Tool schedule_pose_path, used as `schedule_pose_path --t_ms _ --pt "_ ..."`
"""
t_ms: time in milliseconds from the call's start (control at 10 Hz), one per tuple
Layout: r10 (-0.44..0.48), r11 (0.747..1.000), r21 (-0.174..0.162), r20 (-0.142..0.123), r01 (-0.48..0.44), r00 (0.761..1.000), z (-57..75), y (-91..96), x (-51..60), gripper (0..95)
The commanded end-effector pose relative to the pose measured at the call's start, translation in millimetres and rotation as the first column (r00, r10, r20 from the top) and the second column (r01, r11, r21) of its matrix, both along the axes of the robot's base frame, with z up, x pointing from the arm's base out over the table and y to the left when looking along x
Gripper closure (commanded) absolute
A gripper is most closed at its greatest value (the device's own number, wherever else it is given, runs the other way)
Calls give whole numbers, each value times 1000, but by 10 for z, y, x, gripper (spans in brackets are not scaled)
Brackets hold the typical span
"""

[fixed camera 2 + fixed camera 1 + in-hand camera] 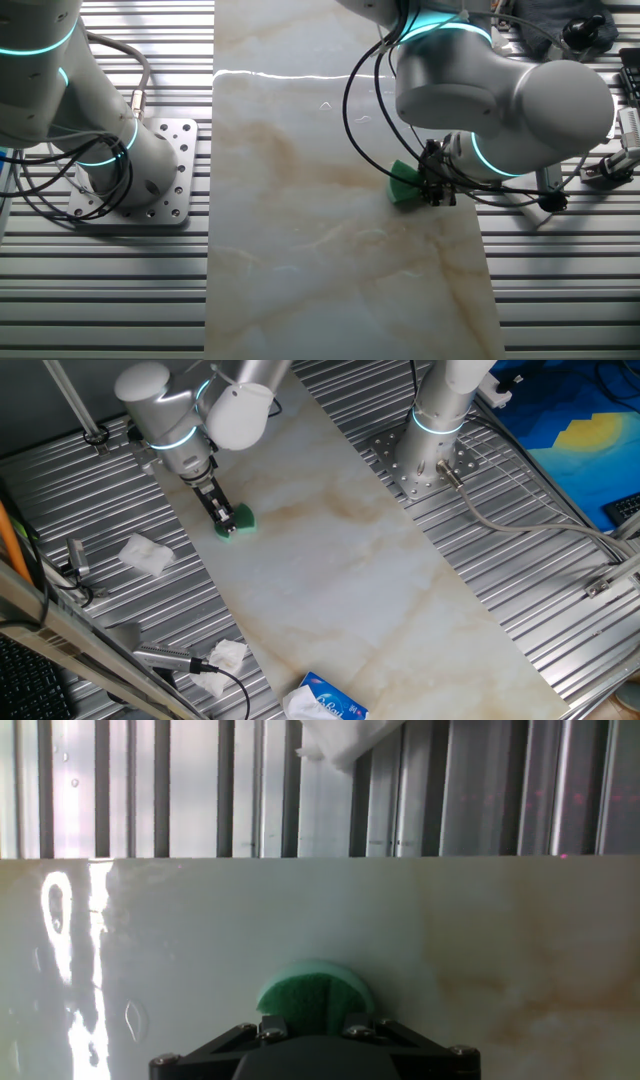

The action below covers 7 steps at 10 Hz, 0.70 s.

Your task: Clean the tabletop with a sponge

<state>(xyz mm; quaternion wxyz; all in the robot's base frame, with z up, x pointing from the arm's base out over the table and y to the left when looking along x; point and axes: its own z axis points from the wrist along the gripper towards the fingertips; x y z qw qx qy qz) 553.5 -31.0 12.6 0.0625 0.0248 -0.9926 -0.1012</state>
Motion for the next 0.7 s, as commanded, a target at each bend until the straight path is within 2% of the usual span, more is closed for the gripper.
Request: schedule_pose_path --t_ms 100,700 --pt "-6 1000 -2 -1 6 1000 2 -5 -3 950" --pt "-27 1000 -3 -1 27 1000 2 -5 -3 950"
